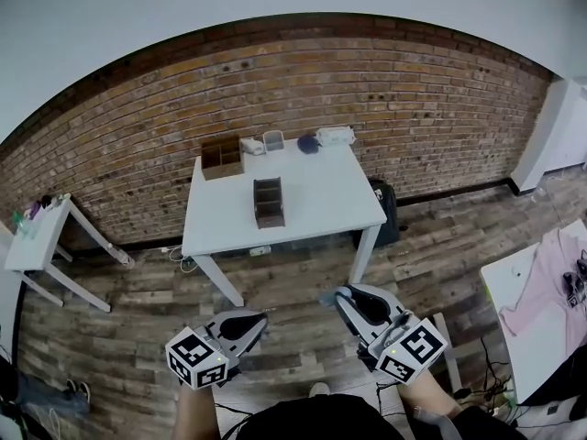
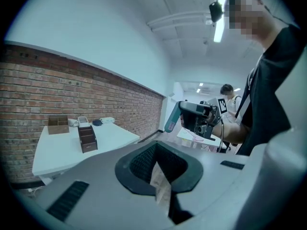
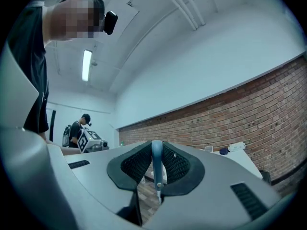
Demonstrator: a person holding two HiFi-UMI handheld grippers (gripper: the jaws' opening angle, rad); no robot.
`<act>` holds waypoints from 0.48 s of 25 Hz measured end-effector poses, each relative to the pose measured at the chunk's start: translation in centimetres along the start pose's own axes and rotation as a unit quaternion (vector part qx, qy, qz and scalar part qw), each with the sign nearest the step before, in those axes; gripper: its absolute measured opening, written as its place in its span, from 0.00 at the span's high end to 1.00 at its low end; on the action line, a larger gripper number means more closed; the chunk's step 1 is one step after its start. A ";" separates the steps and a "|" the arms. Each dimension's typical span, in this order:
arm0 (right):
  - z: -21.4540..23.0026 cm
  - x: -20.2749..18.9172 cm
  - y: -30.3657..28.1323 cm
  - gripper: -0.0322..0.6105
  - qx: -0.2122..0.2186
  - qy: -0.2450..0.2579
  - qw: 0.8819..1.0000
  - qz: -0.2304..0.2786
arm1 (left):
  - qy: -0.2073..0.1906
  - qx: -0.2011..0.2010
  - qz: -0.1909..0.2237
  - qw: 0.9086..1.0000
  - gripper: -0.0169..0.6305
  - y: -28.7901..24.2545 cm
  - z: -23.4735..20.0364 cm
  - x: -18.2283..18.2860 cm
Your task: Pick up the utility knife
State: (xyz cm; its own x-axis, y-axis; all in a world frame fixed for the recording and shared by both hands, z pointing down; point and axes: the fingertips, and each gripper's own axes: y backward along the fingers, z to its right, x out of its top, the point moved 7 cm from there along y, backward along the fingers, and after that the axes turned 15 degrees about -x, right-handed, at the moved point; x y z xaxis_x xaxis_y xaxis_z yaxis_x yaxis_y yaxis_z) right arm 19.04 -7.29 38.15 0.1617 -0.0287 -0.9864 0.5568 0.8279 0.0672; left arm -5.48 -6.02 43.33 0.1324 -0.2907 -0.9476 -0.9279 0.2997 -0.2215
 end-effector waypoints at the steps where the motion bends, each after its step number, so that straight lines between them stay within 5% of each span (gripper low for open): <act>1: -0.6 -0.1 0.3 0.84 -0.001 -0.002 1.000 0.002 | 0.005 -0.001 0.001 1.000 0.98 0.6 0.6 -0.5; 12: -9.6 -0.5 4.1 0.84 -0.012 0.010 1.000 0.013 | 0.009 0.008 0.023 1.000 0.98 9.5 6.6 -3.9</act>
State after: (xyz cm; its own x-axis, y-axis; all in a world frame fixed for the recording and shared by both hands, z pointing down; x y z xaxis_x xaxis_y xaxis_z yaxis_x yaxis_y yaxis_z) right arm 13.41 1.49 37.44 0.1587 0.0034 -0.9873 0.5332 0.8414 0.0886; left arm -12.56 3.96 43.44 0.0833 -0.2922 -0.9527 -0.9269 0.3283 -0.1817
